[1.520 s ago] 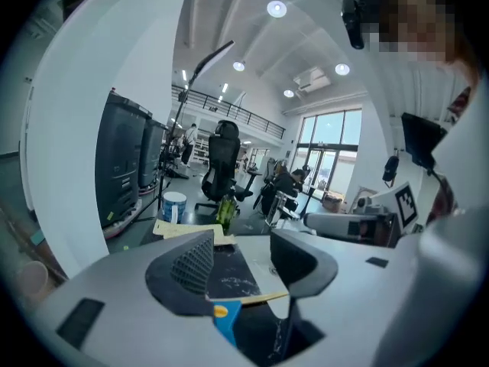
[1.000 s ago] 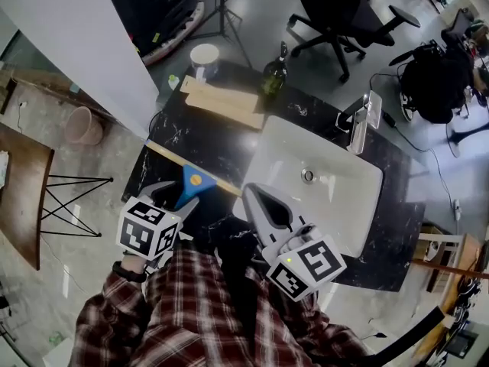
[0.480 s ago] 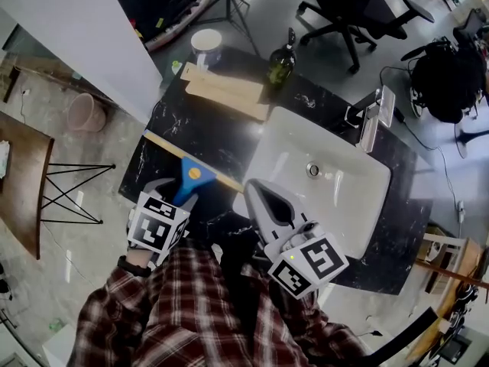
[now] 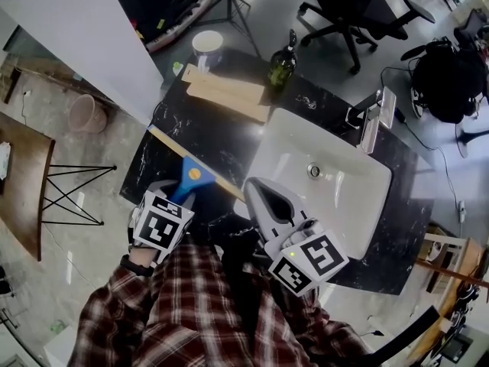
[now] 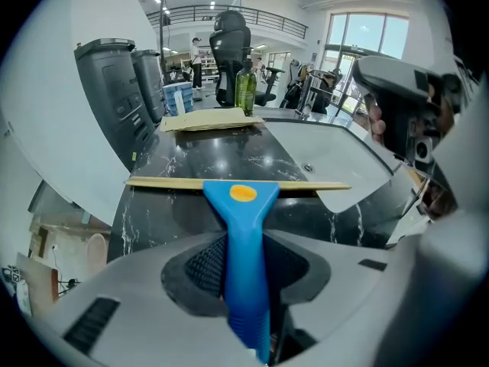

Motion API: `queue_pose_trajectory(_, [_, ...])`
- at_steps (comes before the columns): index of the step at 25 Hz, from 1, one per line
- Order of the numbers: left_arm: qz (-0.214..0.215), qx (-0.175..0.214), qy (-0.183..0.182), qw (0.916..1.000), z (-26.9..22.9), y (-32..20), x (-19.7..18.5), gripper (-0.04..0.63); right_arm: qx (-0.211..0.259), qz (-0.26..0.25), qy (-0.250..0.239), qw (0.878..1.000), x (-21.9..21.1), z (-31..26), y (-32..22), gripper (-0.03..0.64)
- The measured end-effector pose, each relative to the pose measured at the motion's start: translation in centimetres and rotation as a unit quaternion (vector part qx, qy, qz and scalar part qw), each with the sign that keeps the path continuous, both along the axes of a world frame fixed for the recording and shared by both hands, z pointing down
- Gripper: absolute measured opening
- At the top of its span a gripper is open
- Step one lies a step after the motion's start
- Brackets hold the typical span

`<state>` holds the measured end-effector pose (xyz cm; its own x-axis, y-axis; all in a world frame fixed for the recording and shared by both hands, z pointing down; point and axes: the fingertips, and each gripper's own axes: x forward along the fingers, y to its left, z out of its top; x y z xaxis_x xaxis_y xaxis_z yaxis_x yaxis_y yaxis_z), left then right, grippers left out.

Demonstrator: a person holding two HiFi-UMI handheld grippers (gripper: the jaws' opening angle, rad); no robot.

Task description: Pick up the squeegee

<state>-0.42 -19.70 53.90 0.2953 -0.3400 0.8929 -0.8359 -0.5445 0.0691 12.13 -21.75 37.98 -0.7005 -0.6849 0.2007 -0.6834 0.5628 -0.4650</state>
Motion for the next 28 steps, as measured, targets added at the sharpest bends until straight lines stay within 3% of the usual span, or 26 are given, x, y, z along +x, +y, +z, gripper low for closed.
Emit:
queue_pose_trajectory(3, [0.001, 0.003, 0.010, 0.9999, 0.0, -0.1, -0.1, 0.138, 0.003, 0.003, 0.004, 1.000, 0.2, -0.2, -0.1, 0.012])
queue_pose_trajectory(9, [-0.021, 0.022, 0.073, 0.9969, -1.8, -1.5, -0.1, 0.138, 0.010, 0.009, 0.016, 1.000, 0.4, -0.8, 0.1, 0.012])
queue_pose_trajectory(16, [-0.037, 0.085, 0.124, 0.9880, -6.3, -5.0, -0.1, 0.138, 0.028, 0.010, 0.034, 0.999, -0.2, -2.6, 0.6, 0.012])
queue_pose_trajectory(20, [-0.038, 0.144, 0.167, 0.9747, -9.9, -7.5, 0.9, 0.138, 0.043, 0.018, 0.049, 0.998, 0.2, -3.7, 0.4, 0.012])
queue_pose_trajectory(28, [-0.027, 0.231, 0.262, 0.9365, -17.4, -9.9, 2.7, 0.138, 0.064, 0.058, 0.075, 0.994, 2.4, -5.4, -0.4, 0.012])
